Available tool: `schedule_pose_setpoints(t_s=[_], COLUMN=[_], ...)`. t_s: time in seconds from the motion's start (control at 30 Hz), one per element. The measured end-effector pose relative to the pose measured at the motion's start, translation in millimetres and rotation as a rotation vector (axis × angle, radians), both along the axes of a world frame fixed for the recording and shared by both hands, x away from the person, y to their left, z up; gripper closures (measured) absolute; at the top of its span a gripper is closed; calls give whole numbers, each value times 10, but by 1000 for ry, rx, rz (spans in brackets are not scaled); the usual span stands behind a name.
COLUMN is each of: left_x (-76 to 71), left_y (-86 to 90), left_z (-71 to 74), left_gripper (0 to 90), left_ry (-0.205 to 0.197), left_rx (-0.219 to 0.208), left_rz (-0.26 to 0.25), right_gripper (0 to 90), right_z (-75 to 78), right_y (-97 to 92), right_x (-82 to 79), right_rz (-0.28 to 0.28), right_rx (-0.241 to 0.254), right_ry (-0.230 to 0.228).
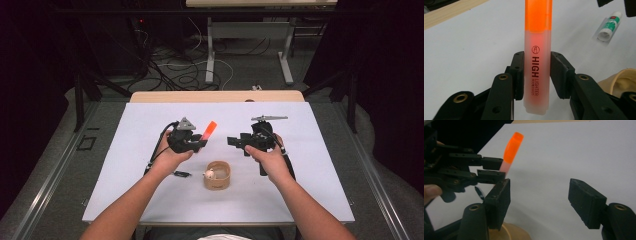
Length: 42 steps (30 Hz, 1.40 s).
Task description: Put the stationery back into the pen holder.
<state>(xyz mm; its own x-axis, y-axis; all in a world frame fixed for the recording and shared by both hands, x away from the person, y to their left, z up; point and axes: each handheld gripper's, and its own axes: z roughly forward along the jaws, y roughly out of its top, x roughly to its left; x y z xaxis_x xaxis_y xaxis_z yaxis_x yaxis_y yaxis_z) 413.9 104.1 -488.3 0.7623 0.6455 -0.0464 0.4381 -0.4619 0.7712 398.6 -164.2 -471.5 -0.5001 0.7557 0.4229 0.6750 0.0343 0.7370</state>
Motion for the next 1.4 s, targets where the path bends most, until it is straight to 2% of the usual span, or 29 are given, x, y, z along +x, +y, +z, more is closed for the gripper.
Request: schedule_pose_setpoints(t_s=[0.13, 0.2, 0.47, 0.5, 0.63, 0.67, 0.7, 0.77, 0.87, 0.93, 1.07, 1.1, 1.23, 1.4], left_x=[-27, -46, -106, -109, -141, -145, -162, -181, -199, -210, -231, -235, -249, -256], left_y=[-36, -57, -172, -182, -232, -241, -257, -277, -308, -314, -345, -352, -366, -370], left_z=[-4, -4, -21, -22, -35, -35, -38, -38, -42, -31, -39, -39, -37, -34], left_gripper=[661, 661, 660, 661, 661, 660, 661, 660, 661, 661, 660, 660, 660, 660], left_ry=[-14, -16, -38, -48, -49, -61, -54, -62, -73, -64, -82, -80, -83, -80], left_rx=[-18, -22, -30, -22, -17, -8, -13, -3, -2, 6, -6, -7, -6, -11], left_rz=[-16, -22, -54, -61, -77, -83, -83, -95, -110, -124, -119, -123, -128, -126], right_gripper=[377, 387, 453, 462, 479, 481, 483, 490, 500, 518, 536, 539, 566, 615], right_z=[17, 21, 26, 29, 16, 11, 4, 5, -10, -20, -45, -55, -70, -82], right_y=[35, 45, 103, 102, 119, 124, 135, 146, 159, 171, 194, 210, 226, 230], right_x=[52, 74, 115, 118, 126, 129, 132, 134, 148, 152, 169, 173, 181, 194], right_rz=[-8, -16, -32, -29, -34, -33, -41, -46, -44, -43, -49, -63, -49, -68], right_rx=[74, 94, 123, 128, 158, 162, 165, 176, 179, 191, 196, 204, 215, 223], right_ry=[45, 56, 89, 100, 119, 121, 120, 144, 148, 159, 177, 177, 195, 196])
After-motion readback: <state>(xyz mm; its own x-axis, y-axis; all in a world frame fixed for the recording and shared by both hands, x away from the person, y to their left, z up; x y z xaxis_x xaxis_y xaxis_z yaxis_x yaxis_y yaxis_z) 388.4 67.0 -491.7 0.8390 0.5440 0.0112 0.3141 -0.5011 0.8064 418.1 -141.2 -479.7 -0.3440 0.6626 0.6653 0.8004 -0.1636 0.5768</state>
